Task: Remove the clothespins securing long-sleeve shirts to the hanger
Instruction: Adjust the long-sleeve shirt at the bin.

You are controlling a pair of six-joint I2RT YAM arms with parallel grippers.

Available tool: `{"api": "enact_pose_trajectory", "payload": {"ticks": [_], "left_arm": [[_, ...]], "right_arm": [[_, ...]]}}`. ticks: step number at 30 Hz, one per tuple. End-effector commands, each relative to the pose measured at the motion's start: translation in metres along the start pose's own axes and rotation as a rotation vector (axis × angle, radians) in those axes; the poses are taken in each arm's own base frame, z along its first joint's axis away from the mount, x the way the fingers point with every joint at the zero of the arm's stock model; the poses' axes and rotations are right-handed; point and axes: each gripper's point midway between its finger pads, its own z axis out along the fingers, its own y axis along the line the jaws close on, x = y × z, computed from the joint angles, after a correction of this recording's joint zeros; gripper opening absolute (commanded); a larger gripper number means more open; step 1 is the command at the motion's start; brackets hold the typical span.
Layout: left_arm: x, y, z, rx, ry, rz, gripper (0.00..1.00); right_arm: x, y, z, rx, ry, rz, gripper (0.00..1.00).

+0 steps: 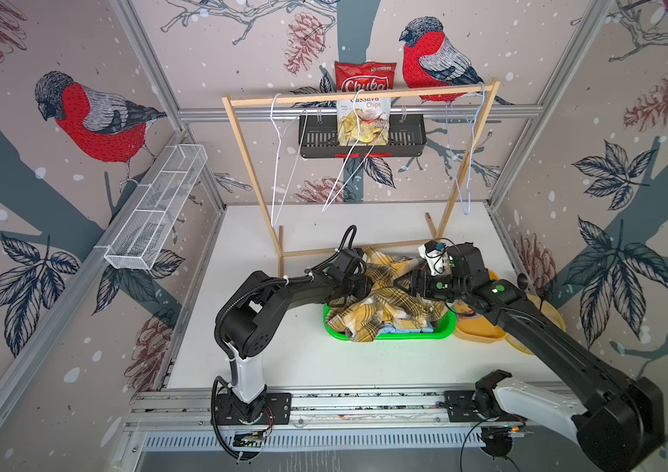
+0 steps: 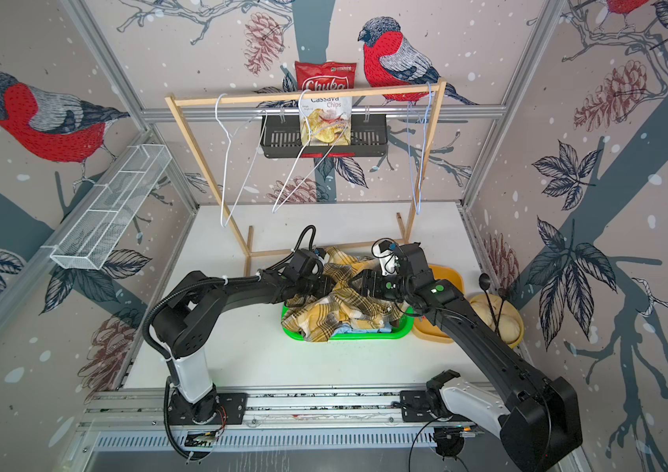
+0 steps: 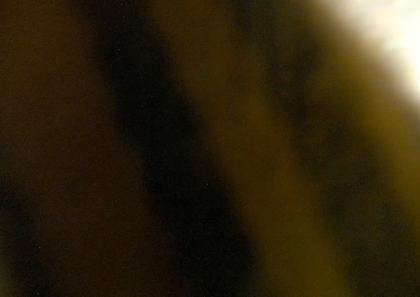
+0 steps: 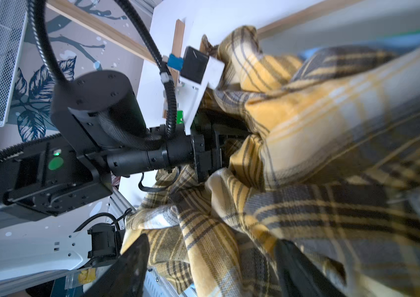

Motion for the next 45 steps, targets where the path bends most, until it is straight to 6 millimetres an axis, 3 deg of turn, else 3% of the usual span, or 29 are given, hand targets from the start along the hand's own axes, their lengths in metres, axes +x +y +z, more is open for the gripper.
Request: {"api": "enact_pose_trajectory", "payload": {"ticks": [1,5,11,15,21,24,33,35,36,45], "left_arm": [[0.032,0.030,0.004,-0.135,0.088,-0.053,0.52],[0.034,0.030,0.006,-0.156,0.082,-0.045,0.53],[0.047,0.037,0.006,-0.196,0.095,-0.036,0.53],[0.049,0.034,0.005,-0.198,0.093,-0.019,0.54],[0.041,0.027,-0.008,-0.213,0.067,-0.013,0.62],[0.030,0.022,-0.026,-0.212,0.021,-0.011,0.65],[-0.020,-0.011,-0.096,-0.168,-0.135,0.037,0.73],[-0.022,-0.013,-0.111,-0.173,-0.150,0.055,0.73],[-0.035,-0.025,-0.125,-0.145,-0.179,0.073,0.73],[-0.046,-0.053,-0.219,-0.050,-0.324,0.172,0.76]], "right_arm": [[-0.020,-0.016,0.011,0.082,-0.030,-0.004,0.65],[-0.040,-0.030,0.042,0.120,-0.020,0.001,0.53],[-0.058,-0.053,0.079,0.171,-0.053,0.031,0.49],[-0.044,-0.063,0.109,0.203,-0.003,0.030,0.48],[0.006,-0.085,0.152,0.257,0.135,0.072,0.46],[0.027,-0.101,0.163,0.273,0.173,0.128,0.44],[0.060,-0.131,0.171,0.349,0.239,0.159,0.44],[0.063,-0.133,0.172,0.352,0.242,0.164,0.44],[0.064,-0.135,0.173,0.353,0.244,0.167,0.44],[0.065,-0.136,0.178,0.342,0.259,0.169,0.44]]}}
